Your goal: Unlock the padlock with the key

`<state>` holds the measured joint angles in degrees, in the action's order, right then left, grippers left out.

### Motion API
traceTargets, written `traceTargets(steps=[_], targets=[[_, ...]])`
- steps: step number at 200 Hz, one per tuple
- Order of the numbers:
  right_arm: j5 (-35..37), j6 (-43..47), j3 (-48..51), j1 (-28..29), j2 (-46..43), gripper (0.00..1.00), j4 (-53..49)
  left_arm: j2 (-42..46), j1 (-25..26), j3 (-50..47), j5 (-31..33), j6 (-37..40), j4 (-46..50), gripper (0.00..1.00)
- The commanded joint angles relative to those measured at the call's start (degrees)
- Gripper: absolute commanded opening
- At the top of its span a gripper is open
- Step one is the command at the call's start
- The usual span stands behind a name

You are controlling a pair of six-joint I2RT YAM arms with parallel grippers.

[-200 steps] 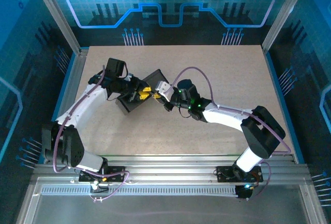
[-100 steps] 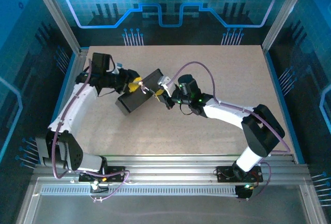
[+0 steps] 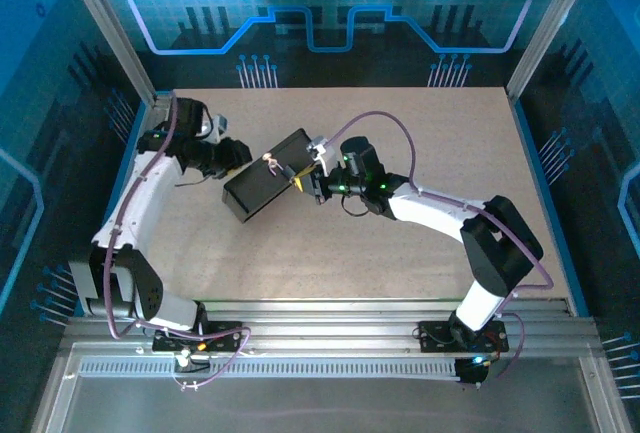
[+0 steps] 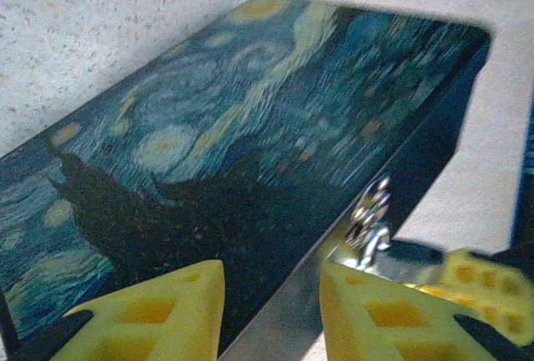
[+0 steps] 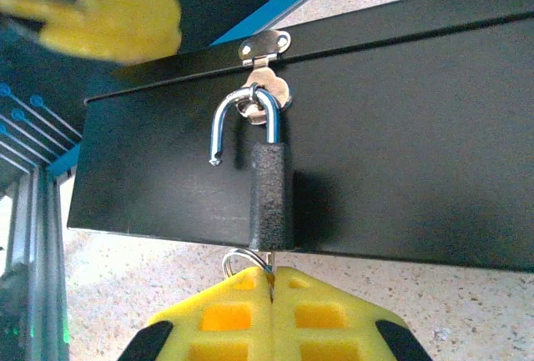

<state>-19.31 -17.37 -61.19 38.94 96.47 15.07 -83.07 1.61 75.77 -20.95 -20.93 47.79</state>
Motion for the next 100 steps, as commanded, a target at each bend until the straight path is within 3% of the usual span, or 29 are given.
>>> traceTargets(steps=[1,44,100], targets=[[2.0,-8.5,1.7,0.5,0.9,0.03,5.3,-0.6,0.8,-3.0,2.3,7.6,2.9,0.34],[4.2,-12.8,1.9,2.4,1.6,0.03,6.9,-0.7,2.5,-4.6,1.3,7.6,2.5,0.29],[4.0,-12.8,1.0,3.0,2.1,0.14,6.6,0.1,5.5,-7.8,1.7,5.7,1.3,0.27]])
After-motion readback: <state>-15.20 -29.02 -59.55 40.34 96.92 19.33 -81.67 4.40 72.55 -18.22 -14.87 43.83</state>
